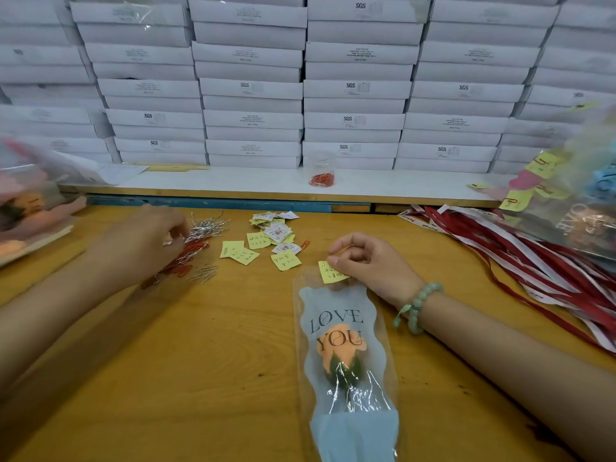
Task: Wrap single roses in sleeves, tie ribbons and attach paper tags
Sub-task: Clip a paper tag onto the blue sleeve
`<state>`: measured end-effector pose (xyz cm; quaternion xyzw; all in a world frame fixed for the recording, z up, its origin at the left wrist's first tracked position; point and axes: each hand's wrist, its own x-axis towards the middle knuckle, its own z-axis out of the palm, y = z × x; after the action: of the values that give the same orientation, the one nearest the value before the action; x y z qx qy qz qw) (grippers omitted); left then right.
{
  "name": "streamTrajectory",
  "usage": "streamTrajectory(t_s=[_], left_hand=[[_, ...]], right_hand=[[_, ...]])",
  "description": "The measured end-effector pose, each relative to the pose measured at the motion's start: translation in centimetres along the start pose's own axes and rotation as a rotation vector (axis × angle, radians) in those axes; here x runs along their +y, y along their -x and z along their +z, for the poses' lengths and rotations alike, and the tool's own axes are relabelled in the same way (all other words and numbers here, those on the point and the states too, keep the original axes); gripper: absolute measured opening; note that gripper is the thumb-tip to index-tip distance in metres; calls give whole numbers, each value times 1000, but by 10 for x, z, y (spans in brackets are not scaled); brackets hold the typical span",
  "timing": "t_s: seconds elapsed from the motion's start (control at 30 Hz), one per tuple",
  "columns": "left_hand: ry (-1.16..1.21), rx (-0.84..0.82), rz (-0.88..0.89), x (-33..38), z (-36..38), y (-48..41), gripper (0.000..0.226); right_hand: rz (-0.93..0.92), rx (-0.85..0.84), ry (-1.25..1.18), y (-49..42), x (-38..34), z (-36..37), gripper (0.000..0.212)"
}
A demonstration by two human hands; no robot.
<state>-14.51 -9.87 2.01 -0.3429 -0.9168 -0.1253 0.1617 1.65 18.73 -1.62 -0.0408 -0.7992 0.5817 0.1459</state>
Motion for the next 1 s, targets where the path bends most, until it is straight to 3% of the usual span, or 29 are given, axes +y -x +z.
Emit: streamTrajectory(t_s=[0.27,0.43,1.0], left_hand=[[188,-189,-75,-21,-12,-7,27],[276,-281,-20,-16,-10,-5,20],[-19,-236,83,-12,2,-5,21]], right_hand=[[-17,-9,33,1,0,0,5],[-11,-7,45,1,1,0,4],[-13,-13,58,1,-1,0,7]])
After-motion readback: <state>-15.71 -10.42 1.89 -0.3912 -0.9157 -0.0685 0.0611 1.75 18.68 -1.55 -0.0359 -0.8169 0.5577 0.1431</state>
